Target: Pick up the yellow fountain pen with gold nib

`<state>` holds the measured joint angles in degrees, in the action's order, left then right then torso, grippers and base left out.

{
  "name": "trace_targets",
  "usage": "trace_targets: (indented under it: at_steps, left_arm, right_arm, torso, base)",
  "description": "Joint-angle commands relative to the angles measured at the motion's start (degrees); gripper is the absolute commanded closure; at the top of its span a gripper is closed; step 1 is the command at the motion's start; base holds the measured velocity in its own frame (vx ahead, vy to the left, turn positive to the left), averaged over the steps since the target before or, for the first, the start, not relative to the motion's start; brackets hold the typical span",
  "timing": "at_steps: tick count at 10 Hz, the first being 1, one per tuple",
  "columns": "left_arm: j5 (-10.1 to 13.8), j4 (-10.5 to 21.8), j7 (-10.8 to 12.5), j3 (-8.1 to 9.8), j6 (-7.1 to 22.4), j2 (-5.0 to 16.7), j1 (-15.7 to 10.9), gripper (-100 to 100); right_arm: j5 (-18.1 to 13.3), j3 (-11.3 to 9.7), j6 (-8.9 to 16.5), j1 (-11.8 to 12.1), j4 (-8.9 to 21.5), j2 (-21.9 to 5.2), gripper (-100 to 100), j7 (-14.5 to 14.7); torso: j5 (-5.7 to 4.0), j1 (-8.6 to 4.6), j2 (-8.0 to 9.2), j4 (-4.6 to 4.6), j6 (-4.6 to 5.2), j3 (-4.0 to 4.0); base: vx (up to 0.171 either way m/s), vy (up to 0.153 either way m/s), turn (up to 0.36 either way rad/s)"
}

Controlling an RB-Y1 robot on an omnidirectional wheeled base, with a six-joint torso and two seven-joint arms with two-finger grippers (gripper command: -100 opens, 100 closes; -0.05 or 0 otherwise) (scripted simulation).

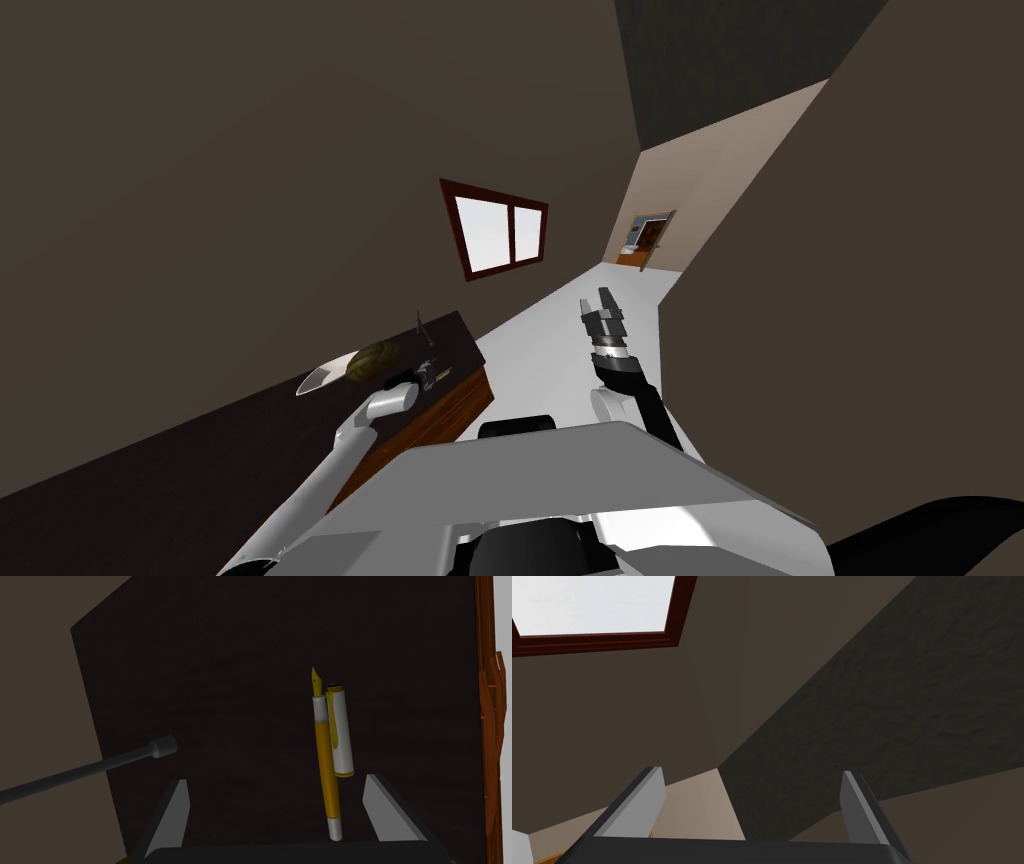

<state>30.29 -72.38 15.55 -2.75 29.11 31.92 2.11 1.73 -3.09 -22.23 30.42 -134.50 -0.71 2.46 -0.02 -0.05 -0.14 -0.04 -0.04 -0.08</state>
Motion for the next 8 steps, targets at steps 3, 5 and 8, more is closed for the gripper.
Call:
trace_targets:
  at_steps: [3, 5, 8]
  left_arm:
    - [3.6, 6.2, -0.1, -0.08, 5.4, 1.7, -2.9, -100]
    - [5.4, 10.1, -0.2, -0.15, 7.9, 2.5, -4.1, -100]
    - [7.0, 14.5, -0.4, -0.2, 11.3, 3.2, -5.3, -100]
  right_arm:
    - [0.0, 0.0, 0.0, 0.0, 0.0, 0.0, 0, 0.0]
    - [0.0, 0.0, 0.0, 0.0, 0.0, 0.0, 0, 0.0]
    - [0.0, 0.0, 0.0, 0.0, 0.0, 0.0, 0, 0.0]
  torso:
    - [0.0, 0.0, -0.03, -0.01, -0.01, -0.02]
    - [0.0, -0.01, -0.05, -0.01, 0.0, -0.03]
    - [0.0, 0.02, -0.01, 0.0, 0.01, -0.01]
  base:
    - [0.059, -0.015, -0.074]
    - [0.056, -0.011, -0.073]
    - [0.043, -0.003, -0.064]
